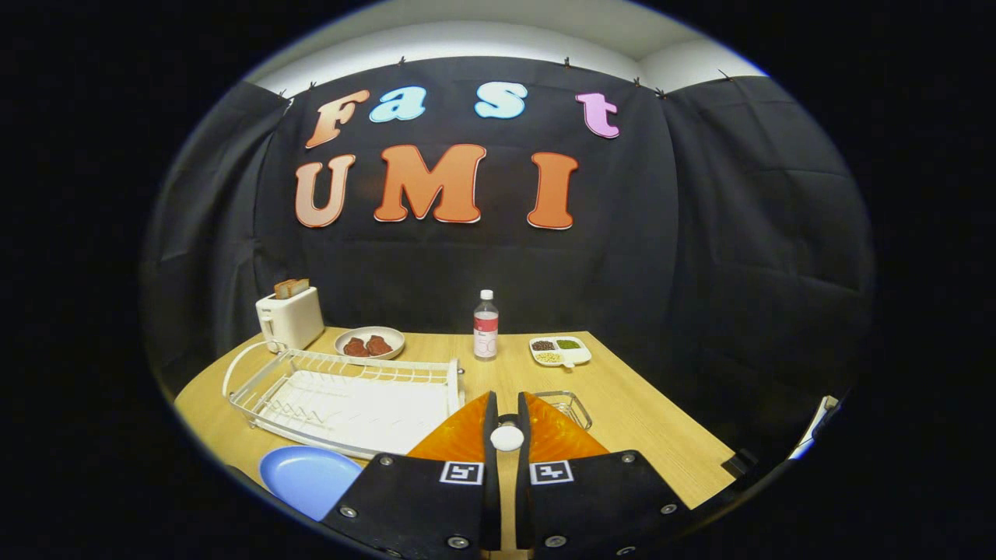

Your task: Take the plate from the dish rack, then take the spoon from the basket and place it into the plate.

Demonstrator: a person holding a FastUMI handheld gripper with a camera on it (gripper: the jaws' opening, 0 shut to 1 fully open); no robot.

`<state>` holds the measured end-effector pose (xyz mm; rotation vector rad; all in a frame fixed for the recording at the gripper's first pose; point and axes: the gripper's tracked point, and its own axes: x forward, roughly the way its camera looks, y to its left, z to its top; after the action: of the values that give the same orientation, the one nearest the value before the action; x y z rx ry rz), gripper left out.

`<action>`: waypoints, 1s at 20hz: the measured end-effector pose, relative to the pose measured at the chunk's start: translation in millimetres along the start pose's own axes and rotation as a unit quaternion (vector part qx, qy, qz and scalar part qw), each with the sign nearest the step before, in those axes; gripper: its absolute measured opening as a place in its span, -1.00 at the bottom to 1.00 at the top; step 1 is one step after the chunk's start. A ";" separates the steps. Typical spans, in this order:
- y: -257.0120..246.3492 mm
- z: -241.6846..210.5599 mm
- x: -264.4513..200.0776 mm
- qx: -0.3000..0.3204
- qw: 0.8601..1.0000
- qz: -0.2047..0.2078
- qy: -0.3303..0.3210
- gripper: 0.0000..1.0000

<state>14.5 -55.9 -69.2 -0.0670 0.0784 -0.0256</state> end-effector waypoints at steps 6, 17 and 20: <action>64.4 -5.9 -42.5 0.003 1.000 0.018 0.008 -0.86; 169.7 -33.8 -67.2 0.011 0.996 0.084 0.034 -0.85; 195.2 -45.7 -65.7 0.006 0.993 0.110 0.042 -0.85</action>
<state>-50.2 137.7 -122.8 -0.0443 0.1694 0.1917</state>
